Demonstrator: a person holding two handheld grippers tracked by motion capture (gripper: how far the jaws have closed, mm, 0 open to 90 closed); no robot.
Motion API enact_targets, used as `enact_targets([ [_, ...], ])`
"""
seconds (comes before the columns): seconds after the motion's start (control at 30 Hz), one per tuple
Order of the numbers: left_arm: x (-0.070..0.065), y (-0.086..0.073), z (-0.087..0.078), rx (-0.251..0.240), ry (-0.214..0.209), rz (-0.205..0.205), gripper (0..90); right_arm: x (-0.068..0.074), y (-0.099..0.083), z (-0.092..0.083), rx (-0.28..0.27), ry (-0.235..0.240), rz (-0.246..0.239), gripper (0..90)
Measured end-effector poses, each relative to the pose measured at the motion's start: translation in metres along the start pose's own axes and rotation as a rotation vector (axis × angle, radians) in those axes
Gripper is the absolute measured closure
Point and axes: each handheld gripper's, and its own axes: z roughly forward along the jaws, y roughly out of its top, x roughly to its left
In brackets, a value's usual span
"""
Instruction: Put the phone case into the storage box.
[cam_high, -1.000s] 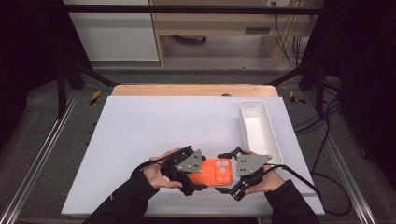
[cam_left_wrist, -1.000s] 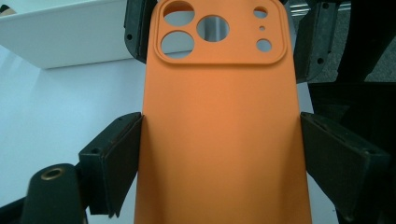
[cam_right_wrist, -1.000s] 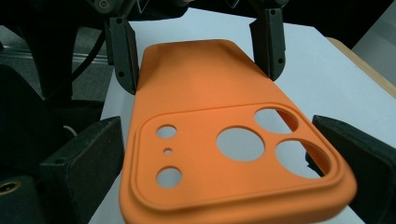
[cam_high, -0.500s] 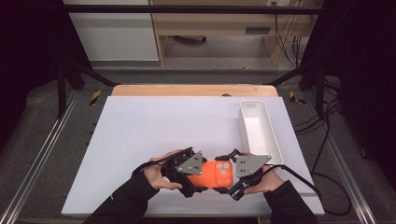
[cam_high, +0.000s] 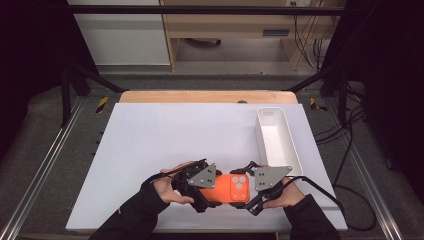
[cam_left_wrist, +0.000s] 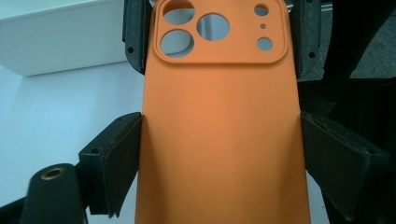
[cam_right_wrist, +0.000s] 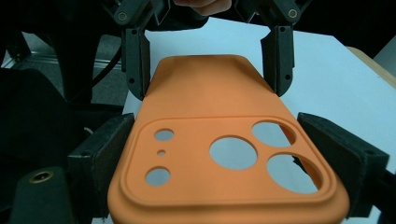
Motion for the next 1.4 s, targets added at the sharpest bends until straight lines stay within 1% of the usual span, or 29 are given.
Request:
enact_targets([
  [0.3,0.000,-0.001,0.001,-0.001,-0.009,0.000,15.5,0.001,0.000,-0.001,0.007,0.013,0.005,15.8],
  [0.7,0.000,-0.001,0.003,-0.002,-0.029,-0.027,15.4,0.000,0.001,-0.002,0.018,0.031,0.031,16.3],
  [0.9,0.001,-0.001,0.002,-0.013,-0.024,-0.038,15.2,0.000,0.002,-0.003,0.023,0.025,0.033,16.4],
  [0.93,0.001,-0.001,0.002,-0.018,-0.026,-0.046,15.0,0.000,0.002,-0.003,0.022,0.024,0.032,16.4],
  [1.03,0.001,0.000,-0.002,-0.047,-0.015,-0.056,13.3,0.000,0.002,-0.004,0.033,0.020,0.037,16.3],
  [1.1,0.001,0.000,-0.005,-0.070,0.002,-0.062,9.9,-0.001,0.002,-0.004,0.041,0.011,0.035,16.3],
  [1.17,0.001,0.000,-0.010,-0.094,0.007,-0.074,7.8,-0.001,0.002,-0.005,0.047,0.008,0.037,16.3],
  [1.27,0.002,-0.002,-0.016,-0.111,0.019,-0.095,4.8,-0.001,0.003,-0.007,0.054,0.003,0.034,16.3],
  [1.33,0.003,-0.004,-0.019,-0.126,0.036,-0.117,3.4,-0.001,0.004,-0.009,0.059,-0.003,0.031,16.3],
  [1.4,0.004,-0.007,-0.022,-0.129,0.064,-0.137,1.6,-0.002,0.005,-0.011,0.065,-0.008,0.030,16.3],
])
